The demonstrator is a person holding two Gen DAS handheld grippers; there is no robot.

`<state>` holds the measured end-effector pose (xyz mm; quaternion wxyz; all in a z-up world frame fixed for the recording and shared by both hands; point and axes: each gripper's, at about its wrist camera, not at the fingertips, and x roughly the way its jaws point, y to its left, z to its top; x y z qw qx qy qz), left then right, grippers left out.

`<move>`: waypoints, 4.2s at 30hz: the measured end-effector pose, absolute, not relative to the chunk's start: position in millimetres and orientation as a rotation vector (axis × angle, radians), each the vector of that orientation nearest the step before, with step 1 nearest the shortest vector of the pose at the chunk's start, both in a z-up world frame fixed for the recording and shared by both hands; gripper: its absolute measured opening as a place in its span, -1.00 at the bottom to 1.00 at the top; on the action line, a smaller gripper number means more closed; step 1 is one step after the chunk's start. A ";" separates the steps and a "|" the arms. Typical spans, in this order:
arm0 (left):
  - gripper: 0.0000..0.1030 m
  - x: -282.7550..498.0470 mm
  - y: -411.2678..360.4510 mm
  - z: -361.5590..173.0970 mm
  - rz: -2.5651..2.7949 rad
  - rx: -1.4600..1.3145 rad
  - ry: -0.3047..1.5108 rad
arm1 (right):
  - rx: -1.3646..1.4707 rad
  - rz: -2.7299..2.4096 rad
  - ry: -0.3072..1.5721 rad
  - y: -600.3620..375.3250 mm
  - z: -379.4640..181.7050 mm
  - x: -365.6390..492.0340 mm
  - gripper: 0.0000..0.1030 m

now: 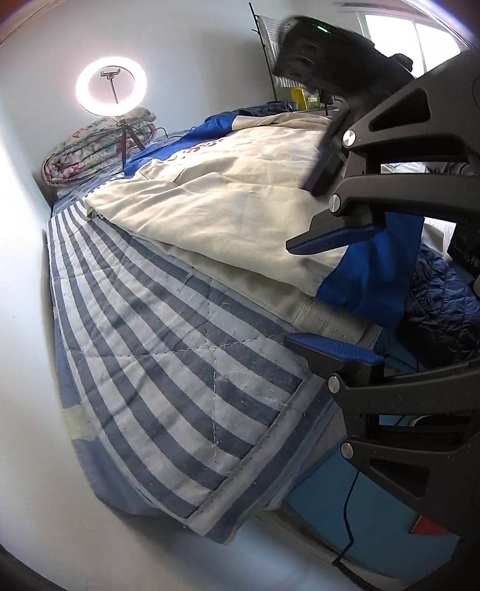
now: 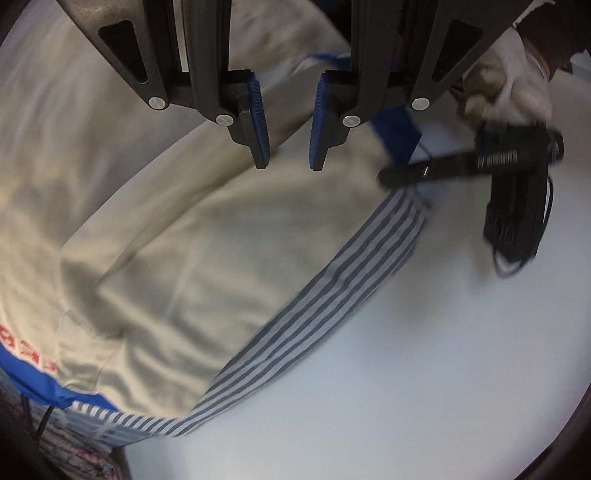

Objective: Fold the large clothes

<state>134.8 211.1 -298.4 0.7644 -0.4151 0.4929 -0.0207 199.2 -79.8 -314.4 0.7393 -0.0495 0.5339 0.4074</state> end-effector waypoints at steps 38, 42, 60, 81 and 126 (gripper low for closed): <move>-0.68 129.9 157.8 -245.8 -0.162 -0.593 0.911 | 0.041 0.691 1.188 -50.0 -278.2 275.0 0.20; -0.68 129.7 158.5 -247.7 -0.167 -0.602 0.914 | -0.123 0.616 1.221 -11.4 -291.5 283.4 0.20; -0.48 141.0 162.6 -273.7 -0.110 -0.626 1.019 | -0.109 0.594 1.241 -29.2 -306.2 279.3 -0.94; -0.73 127.5 -4.0 -198.1 -0.278 -0.105 0.871 | 0.479 0.602 1.108 -236.5 -282.1 280.0 -0.95; -0.53 146.0 34.7 -198.5 -0.411 -0.337 0.885 | 0.186 0.462 0.940 -317.5 -251.6 342.3 -0.36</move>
